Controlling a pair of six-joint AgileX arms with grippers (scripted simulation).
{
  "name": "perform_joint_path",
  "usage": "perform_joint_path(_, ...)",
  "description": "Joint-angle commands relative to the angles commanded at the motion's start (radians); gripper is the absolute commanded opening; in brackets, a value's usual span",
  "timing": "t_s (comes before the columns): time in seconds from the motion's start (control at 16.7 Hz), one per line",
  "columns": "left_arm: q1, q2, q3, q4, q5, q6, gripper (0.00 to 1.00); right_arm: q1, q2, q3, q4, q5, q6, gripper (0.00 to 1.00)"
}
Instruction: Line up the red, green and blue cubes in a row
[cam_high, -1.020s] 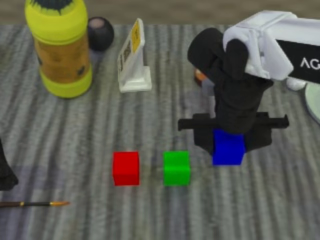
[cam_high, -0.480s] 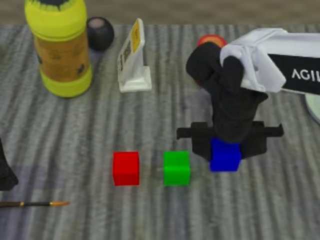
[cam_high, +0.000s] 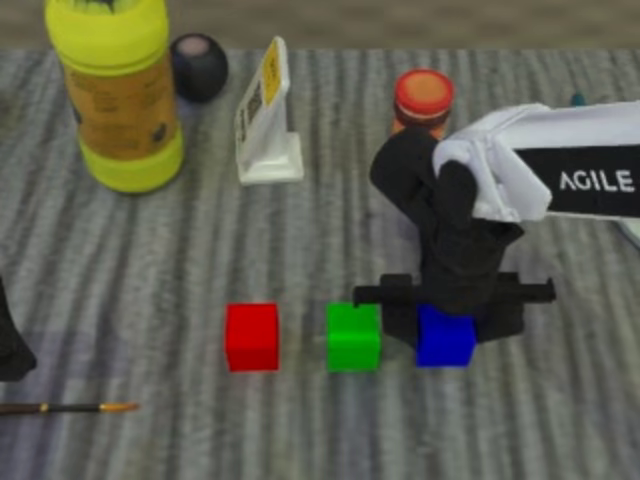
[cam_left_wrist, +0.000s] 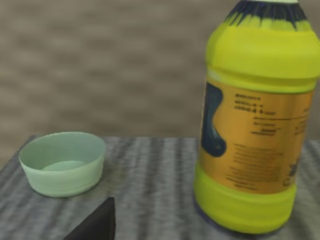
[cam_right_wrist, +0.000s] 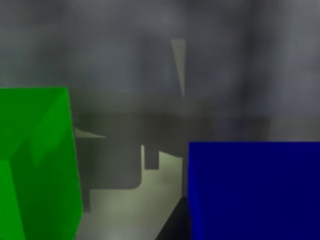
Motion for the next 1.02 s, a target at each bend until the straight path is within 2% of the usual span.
perform_joint_path(0.06,0.0,0.0,0.0,0.0,0.0,0.0,1.0,0.0,0.0,0.0,0.0,0.0,0.0,0.0)
perform_joint_path(0.84,0.0,0.0,0.0,0.0,0.0,0.0,1.0,0.0,0.0,0.0,0.0,0.0,0.0,0.98)
perform_joint_path(1.02,0.0,0.0,0.0,0.0,0.0,0.0,1.0,0.0,0.0,0.0,0.0,0.0,0.0,1.0)
